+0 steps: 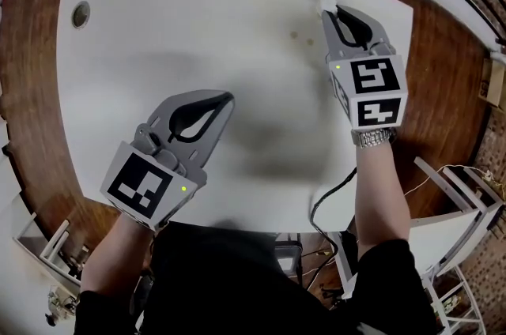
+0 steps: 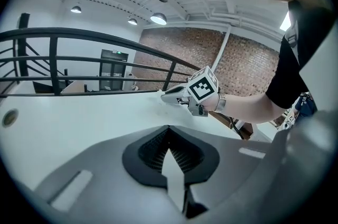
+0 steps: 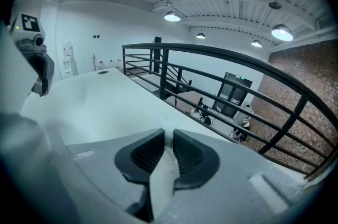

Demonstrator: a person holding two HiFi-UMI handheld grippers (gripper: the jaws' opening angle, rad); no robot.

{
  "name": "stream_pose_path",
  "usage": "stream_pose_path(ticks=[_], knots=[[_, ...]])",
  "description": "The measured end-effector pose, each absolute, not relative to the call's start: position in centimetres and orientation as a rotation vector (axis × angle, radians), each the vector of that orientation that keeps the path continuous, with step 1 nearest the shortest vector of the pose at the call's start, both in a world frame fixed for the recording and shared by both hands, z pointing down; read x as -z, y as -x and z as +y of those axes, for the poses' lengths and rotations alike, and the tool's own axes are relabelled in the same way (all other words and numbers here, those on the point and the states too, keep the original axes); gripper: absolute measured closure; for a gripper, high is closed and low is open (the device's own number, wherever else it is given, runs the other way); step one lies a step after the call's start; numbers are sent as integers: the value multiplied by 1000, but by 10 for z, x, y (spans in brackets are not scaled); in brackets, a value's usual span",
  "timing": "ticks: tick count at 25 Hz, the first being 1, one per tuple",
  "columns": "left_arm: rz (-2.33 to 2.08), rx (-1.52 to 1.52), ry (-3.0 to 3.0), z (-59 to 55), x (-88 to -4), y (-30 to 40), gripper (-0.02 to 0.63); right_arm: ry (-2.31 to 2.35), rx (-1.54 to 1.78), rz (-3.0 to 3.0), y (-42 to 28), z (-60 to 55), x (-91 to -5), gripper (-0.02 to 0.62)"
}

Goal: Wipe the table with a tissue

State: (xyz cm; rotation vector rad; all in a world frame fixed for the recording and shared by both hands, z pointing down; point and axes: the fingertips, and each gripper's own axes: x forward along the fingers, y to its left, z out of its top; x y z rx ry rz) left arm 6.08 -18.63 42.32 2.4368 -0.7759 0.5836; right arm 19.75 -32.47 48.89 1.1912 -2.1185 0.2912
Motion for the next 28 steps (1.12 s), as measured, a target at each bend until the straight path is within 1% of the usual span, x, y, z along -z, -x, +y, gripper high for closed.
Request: stream_pose_path(ticks=[28], knots=[[-761, -585, -2441, -177, -426, -58, 594, -1054, -421, -2120, -190, -306, -507, 561]])
